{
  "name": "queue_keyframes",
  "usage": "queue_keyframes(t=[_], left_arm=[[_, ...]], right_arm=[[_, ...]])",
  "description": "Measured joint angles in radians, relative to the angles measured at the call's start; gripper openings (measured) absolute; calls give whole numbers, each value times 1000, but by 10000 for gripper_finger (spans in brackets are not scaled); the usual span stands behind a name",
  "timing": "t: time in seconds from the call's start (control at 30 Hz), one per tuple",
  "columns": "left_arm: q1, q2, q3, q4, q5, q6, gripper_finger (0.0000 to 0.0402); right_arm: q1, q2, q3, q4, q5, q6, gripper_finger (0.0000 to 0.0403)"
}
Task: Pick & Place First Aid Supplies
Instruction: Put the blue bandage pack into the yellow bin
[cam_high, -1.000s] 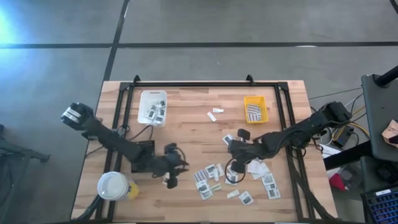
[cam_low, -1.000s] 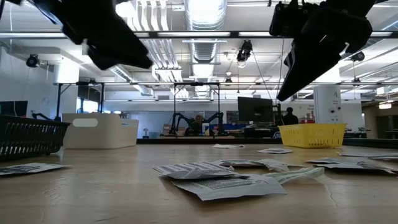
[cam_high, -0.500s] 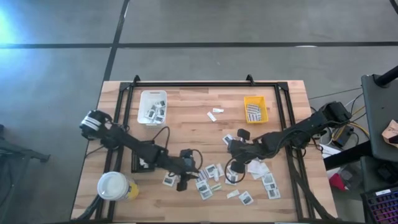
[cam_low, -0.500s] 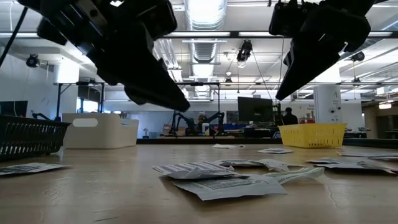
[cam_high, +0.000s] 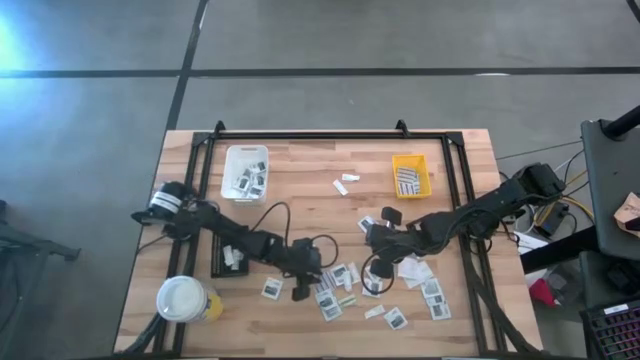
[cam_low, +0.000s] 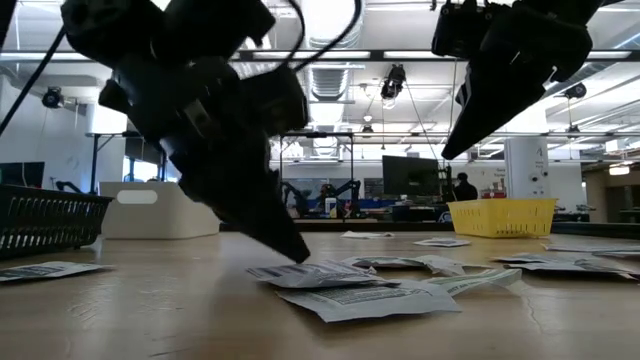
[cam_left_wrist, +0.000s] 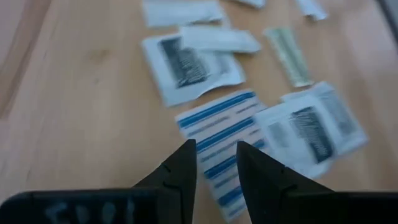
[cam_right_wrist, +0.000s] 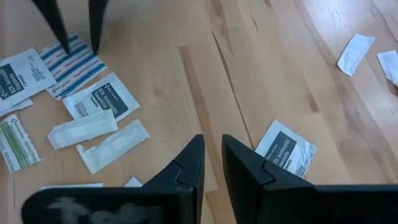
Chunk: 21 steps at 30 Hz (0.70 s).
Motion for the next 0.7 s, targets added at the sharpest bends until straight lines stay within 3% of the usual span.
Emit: queue_keyframes(t=[0.53,0.7], left_arm=[[50,8,0,-86,-1,-112,108],[42,2,-6,-38,-5,-25,108]], right_arm=[[0,1,-1,11,0,0,54],[0,1,-1,12,0,0,54]])
